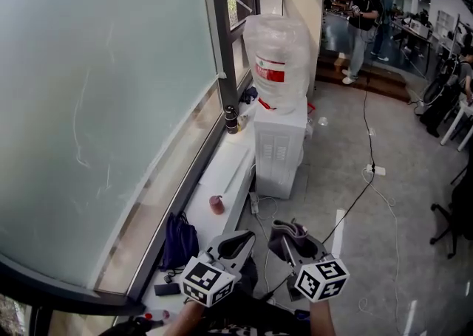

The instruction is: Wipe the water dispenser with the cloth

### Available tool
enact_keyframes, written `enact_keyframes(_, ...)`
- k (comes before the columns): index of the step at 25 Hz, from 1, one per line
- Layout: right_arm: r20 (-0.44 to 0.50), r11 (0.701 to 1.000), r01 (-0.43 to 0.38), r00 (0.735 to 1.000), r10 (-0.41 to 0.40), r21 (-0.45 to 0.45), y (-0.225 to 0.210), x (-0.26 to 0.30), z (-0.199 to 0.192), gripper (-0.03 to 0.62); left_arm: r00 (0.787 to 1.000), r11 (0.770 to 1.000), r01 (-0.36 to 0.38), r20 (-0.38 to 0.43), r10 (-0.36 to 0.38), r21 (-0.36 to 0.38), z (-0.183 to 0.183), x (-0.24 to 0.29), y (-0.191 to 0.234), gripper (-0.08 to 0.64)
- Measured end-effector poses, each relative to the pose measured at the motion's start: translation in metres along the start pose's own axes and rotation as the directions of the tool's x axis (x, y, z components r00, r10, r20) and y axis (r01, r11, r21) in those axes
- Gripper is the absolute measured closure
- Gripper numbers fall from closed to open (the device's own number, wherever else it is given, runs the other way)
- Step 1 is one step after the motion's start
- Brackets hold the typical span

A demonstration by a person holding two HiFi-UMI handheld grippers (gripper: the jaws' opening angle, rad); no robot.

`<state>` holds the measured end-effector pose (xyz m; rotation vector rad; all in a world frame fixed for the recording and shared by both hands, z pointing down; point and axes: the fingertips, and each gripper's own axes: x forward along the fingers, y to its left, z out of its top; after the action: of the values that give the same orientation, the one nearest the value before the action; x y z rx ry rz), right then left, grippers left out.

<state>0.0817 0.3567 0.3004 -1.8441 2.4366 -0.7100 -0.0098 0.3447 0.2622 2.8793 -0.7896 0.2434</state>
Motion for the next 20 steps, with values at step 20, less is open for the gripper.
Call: enact_keyframes(20,-0.07,0.995,0.095,0.993,-0.093,0.021,-0.082,0.226,0.067,0.488,0.999,1.0,0.02,-0.042,-0.02,-0.011,0.025,0.142,0.231,0.54)
